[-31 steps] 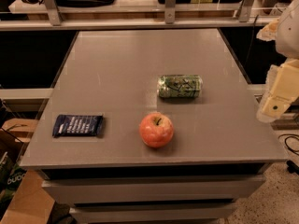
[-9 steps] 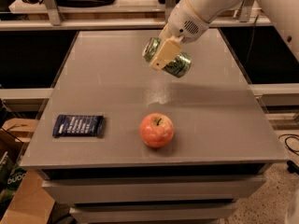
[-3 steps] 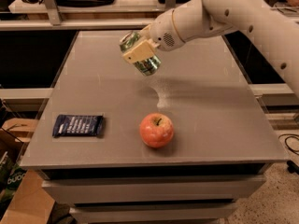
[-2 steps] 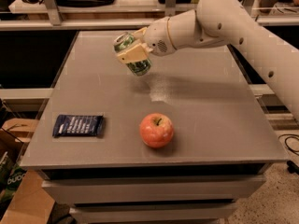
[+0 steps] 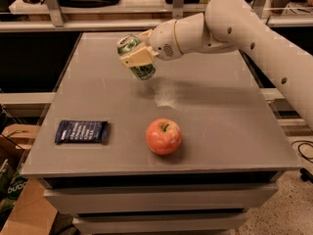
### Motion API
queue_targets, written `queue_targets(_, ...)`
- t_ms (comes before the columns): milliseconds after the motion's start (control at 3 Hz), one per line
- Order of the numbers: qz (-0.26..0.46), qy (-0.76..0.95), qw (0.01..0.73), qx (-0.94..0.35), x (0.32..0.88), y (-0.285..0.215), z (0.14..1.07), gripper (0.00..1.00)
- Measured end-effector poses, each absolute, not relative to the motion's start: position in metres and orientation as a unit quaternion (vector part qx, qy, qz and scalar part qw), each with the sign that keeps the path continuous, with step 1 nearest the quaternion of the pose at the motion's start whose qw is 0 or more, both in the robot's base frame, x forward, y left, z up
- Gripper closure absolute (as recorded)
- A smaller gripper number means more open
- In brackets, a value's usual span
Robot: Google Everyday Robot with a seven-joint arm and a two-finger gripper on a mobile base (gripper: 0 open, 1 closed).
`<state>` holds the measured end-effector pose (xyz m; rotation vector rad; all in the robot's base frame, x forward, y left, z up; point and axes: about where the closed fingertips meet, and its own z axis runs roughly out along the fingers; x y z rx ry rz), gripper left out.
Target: Place green can upright
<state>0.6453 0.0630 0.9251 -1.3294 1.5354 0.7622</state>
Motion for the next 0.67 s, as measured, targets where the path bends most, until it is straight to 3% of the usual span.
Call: queue_targets(667, 0.345, 0.581, 0.522, -0.521, 0.645, 0.087, 0.935, 1.0)
